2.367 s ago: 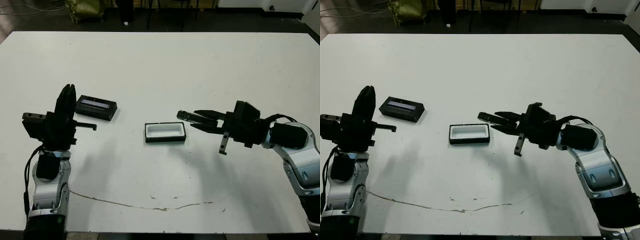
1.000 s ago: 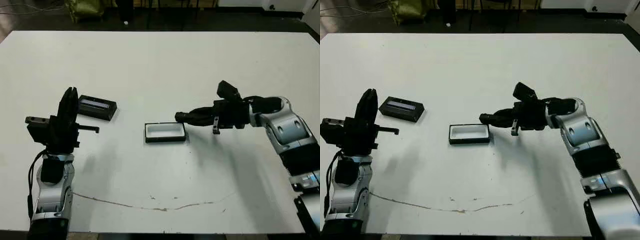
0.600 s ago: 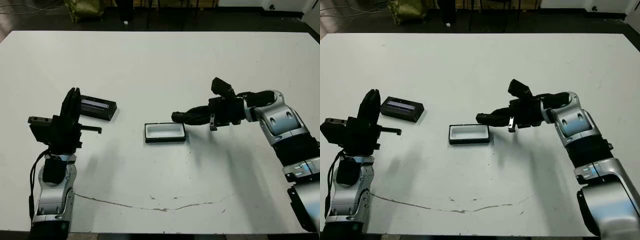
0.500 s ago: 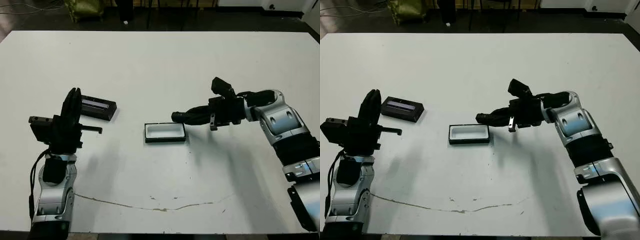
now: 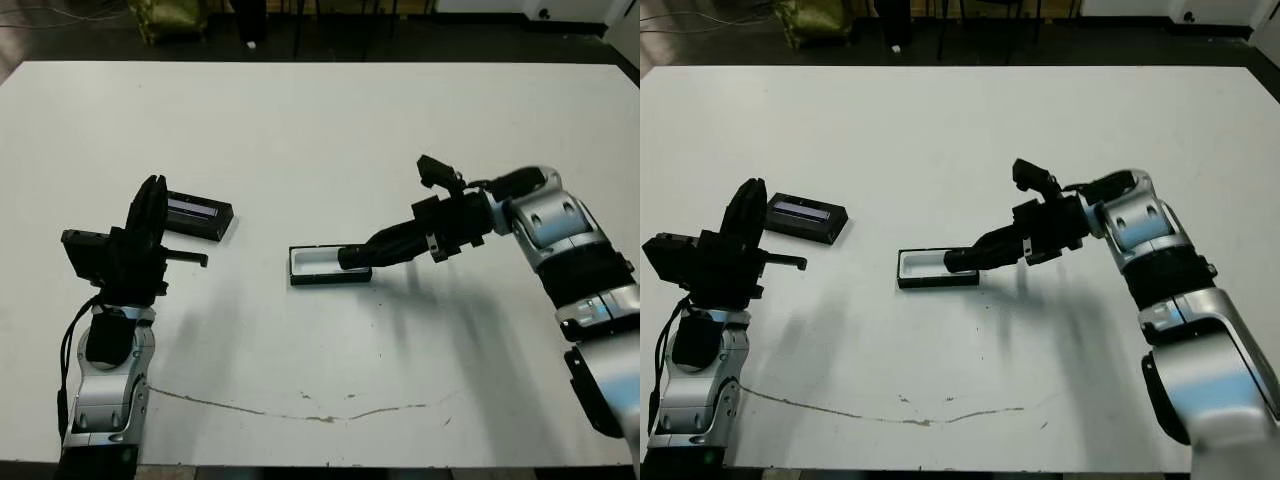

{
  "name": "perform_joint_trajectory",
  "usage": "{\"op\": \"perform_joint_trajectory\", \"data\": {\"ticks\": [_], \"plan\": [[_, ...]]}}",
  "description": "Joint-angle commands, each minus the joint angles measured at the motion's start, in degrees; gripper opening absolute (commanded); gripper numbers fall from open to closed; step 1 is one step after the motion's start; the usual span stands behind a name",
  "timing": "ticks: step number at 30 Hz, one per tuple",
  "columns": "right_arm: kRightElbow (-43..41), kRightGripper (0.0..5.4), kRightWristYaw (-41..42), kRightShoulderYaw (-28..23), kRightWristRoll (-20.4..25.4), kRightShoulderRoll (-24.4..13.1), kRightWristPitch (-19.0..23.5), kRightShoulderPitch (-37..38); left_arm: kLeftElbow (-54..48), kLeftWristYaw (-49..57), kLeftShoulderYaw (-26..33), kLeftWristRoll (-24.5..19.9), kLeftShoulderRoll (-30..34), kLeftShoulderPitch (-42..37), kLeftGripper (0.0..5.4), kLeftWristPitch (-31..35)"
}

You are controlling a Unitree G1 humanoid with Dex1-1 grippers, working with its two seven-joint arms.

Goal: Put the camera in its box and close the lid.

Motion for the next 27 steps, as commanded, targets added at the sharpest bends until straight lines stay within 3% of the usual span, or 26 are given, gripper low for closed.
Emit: {"op": "perform_joint_trajectory", "data": {"ticks": [1,4,9,16,23,27], "plan": [[2.36,0.18,0.21,0.21,-1.70,0.84,-1.22,-1.84,0.21,0.60,-0.04,0.26,-0.39,1.29,0.00,1.34],[4.78,0.18,1.31,0.77,-2.68,1.94,-1.24,-2.70,0.40,0.65,-0.02,0.26,-0.41,1.30,0.00,1.25],[8.45,0.18,1.39,0.72,-4.32,3.94,-6.82,-2.84,0.71,0.66,-0.11,0.73,-0.37,1.39,0.00,0.57],[11.09,0.18,-0.08,0.83,-6.88,5.42,-9.43,-2.69,0.57,0.71,-0.18,0.57,-0.55,1.64,0.00,0.66],[10.94,0.18,-0.66,1.07,-8.39,6.27,-9.88,-1.81,0.89,0.66,-0.15,0.72,-0.54,1.65,0.00,0.20],[8.75,0.18,-1.65,0.82,-8.14,6.52,-7.66,-0.80,0.71,0.68,-0.18,0.58,-0.67,1.76,0.00,0.26]]}}
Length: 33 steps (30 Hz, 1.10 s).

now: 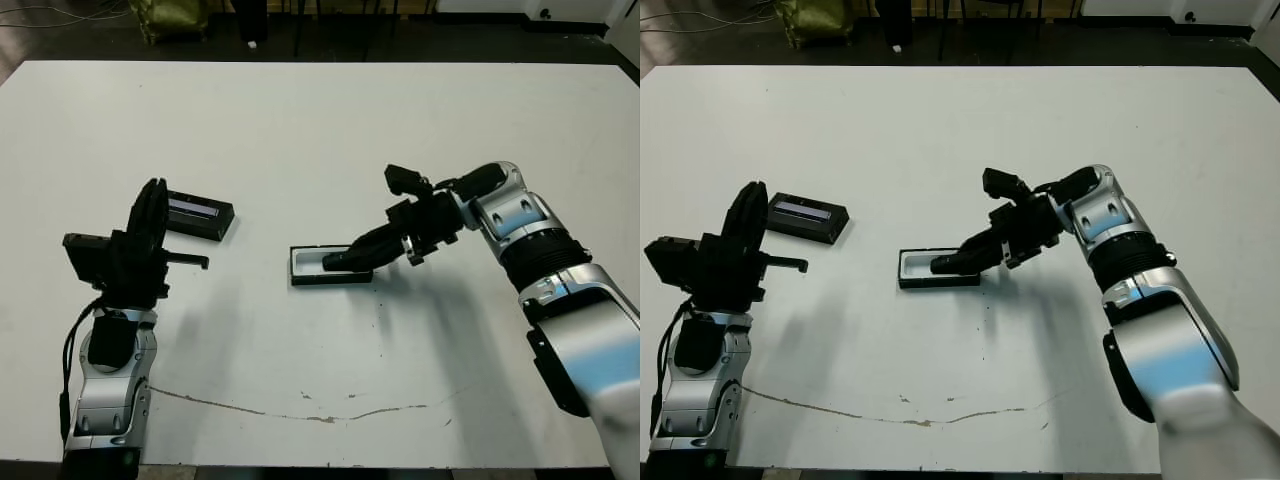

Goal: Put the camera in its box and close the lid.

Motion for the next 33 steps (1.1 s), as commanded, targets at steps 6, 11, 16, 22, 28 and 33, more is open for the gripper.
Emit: {"op": "perform_joint_trajectory", "data": {"ticks": [6,11,16,22,28,33], "plan": [[-3.74,1.35,-3.52,-0.49,-0.65,-0.14,6.50,2.02,1.05,0.10,0.06,0.22,-0.19,1.24,0.00,0.04],[-6.74,2.46,-5.93,-1.83,-0.22,-0.95,7.62,2.10,1.18,-0.02,0.04,0.29,-0.12,1.29,0.00,-0.21],[-7.83,3.57,-6.43,-2.89,0.58,-1.27,8.93,2.24,0.96,0.37,-0.01,0.84,-0.09,1.44,0.00,0.00],[-8.92,4.90,-8.46,-4.53,0.76,-1.96,9.88,2.63,1.40,-0.08,0.03,0.47,-0.03,1.47,0.00,-0.65],[-11.19,5.38,-13.20,-8.34,1.99,-2.96,7.05,3.58,0.77,0.40,0.01,0.54,-0.24,1.94,0.00,0.05],[-16.85,5.38,-21.50,-13.03,3.84,-3.65,4.83,6.60,0.59,0.69,-0.10,0.89,-0.38,2.16,0.00,-0.04]]}}
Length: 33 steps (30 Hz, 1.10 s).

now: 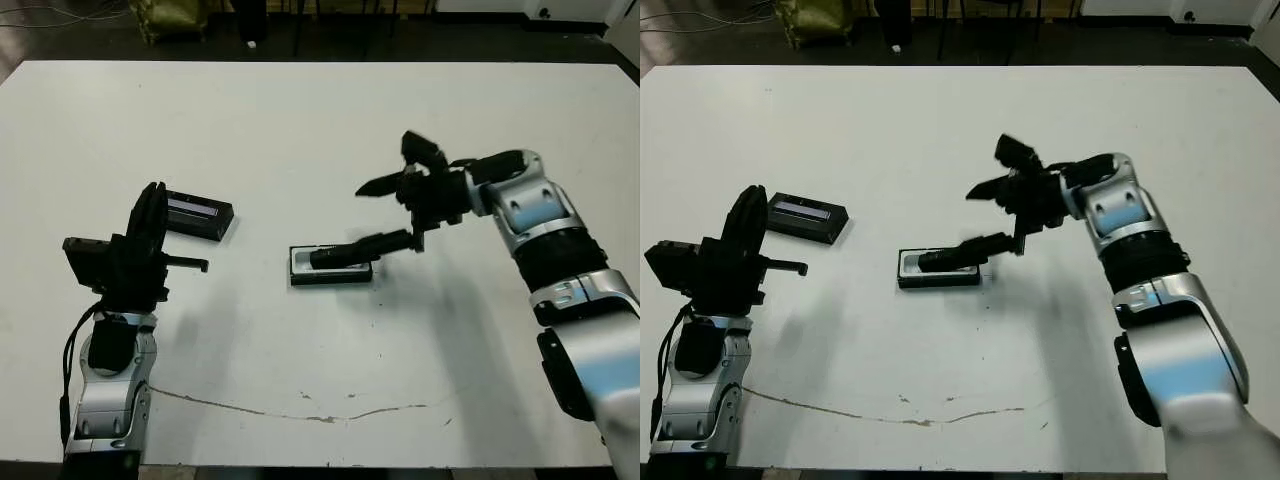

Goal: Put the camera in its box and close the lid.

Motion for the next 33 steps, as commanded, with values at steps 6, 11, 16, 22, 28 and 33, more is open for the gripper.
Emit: {"op": "perform_joint_trajectory", "data": {"ticks": [6,11,16,22,28,33], "plan": [[-27.51,5.38,-13.34,-8.80,5.43,-3.60,2.29,15.16,0.27,0.51,0.07,0.62,-0.07,1.40,0.00,0.76],[-52.52,5.38,-18.44,-12.04,5.46,-7.31,-1.22,28.82,0.12,0.45,0.18,0.11,-0.21,1.49,0.00,1.14],[-62.07,5.38,-22.12,-13.59,0.34,-10.57,-18.14,39.64,-0.02,0.43,-0.04,0.68,0.01,1.38,0.00,1.06],[-58.00,5.38,-28.36,-11.93,-8.36,-12.48,-41.12,45.40,-0.14,0.27,-0.13,0.50,-0.02,1.42,0.00,1.12],[-49.70,5.01,-37.99,-10.62,-24.30,-13.91,-60.74,45.43,-0.21,0.55,-0.14,0.92,-0.11,1.58,0.00,1.00],[-47.94,3.87,-47.60,-10.38,-38.71,-13.48,-66.29,45.98,-0.15,0.27,-0.02,0.61,-0.07,1.59,0.00,1.04]]}}
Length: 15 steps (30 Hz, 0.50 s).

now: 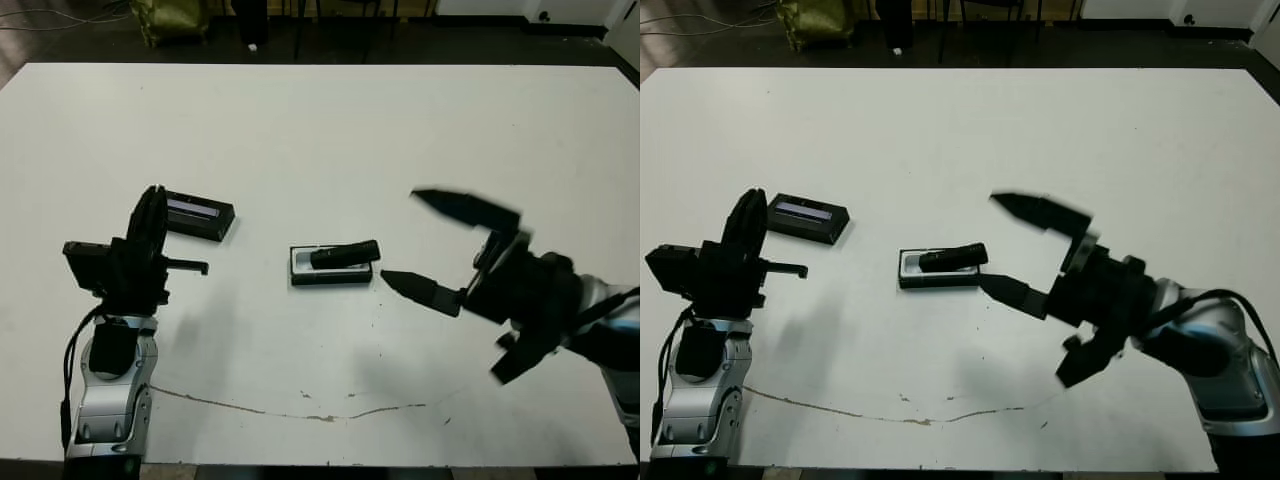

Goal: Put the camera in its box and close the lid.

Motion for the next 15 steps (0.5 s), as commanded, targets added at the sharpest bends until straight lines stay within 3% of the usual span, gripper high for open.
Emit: {"op": "perform_joint_trajectory", "data": {"ticks": [1,5,8,11,15], "plan": [[2.23,3.64,-4.64,0.91,-7.28,-0.72,-2.20,0.49,0.31,-0.08,0.06,0.02,0.14,1.06,0.00,0.84],[8.70,2.72,-11.54,2.39,-12.50,-1.94,-4.89,-2.15,0.21,0.11,0.04,0.19,0.12,1.02,0.00,1.02],[14.20,2.03,-13.48,4.35,-11.43,-3.18,-5.27,-4.30,0.20,0.18,-0.01,0.32,0.10,0.97,0.00,1.02],[14.89,2.11,-4.79,7.54,-1.16,-5.95,1.11,-5.70,0.45,0.20,-0.05,0.45,0.08,0.80,0.00,0.69],[9.55,3.01,9.94,9.90,11.42,-8.47,17.22,-7.34,0.83,-0.41,-0.06,0.00,0.22,0.53,0.00,0.49]]}}
